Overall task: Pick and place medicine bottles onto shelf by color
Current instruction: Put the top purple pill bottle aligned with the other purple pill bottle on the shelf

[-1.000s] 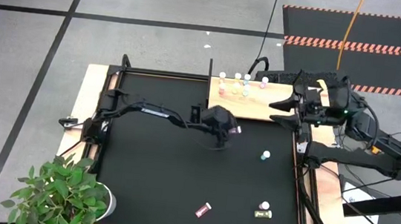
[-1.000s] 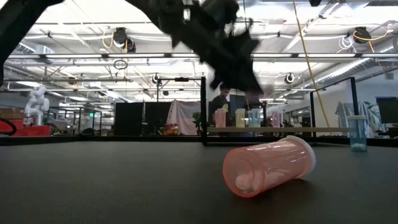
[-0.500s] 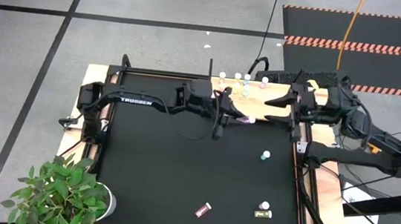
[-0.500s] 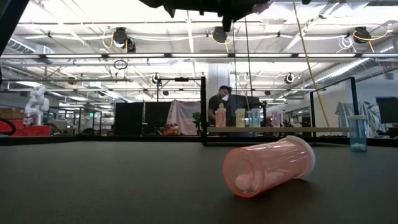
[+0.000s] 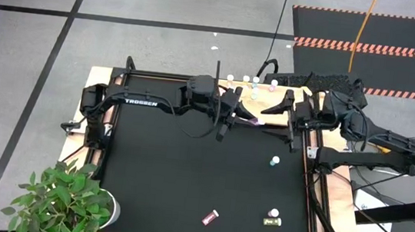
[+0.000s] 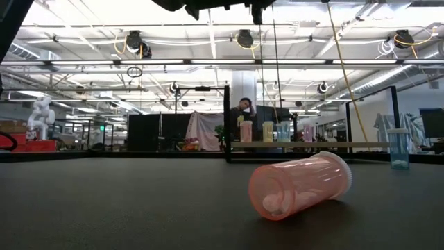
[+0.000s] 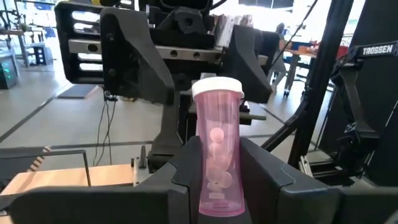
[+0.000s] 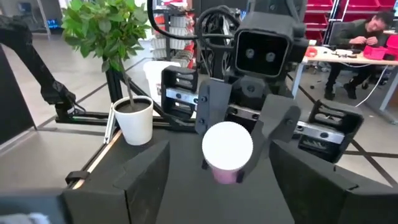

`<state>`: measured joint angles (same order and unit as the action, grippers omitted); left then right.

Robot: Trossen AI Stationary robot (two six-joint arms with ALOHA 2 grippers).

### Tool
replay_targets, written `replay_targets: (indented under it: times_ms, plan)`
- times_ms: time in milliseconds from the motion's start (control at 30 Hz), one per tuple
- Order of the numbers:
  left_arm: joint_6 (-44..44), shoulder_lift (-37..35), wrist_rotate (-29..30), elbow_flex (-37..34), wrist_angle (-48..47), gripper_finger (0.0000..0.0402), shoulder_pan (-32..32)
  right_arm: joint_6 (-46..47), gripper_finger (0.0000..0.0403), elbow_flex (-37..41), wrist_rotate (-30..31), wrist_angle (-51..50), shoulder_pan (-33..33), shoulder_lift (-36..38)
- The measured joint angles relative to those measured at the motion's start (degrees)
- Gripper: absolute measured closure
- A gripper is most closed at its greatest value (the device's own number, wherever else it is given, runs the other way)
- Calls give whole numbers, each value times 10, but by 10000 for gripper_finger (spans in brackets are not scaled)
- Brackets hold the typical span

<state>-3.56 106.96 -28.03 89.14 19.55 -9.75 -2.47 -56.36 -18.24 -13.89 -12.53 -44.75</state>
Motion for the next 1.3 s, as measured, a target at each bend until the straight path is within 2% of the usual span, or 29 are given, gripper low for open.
replay_targets:
  times_ms: [367, 500, 800, 1000, 1133, 1300]
  plan:
    - [-8, 0, 0, 0, 1, 313, -3, -3, 182, 0, -8, 27, 0, -22]
    - [-9, 0, -2, 0, 0, 314, -4, -1, 208, 0, -28, 26, 0, -28]
    - [-8, 0, -3, 0, 0, 314, -4, 3, 279, 0, -27, 27, -3, -30]
    - [-15, 0, -2, 0, -6, 313, -4, 5, 294, 0, -21, 23, -3, -30]
    - [-71, 0, 41, 0, -31, 276, -7, 11, 288, 0, 30, 3, -3, -29]
    - [-76, 1, 106, 0, -82, 181, -18, -2, 287, 0, 123, -25, -13, -37]
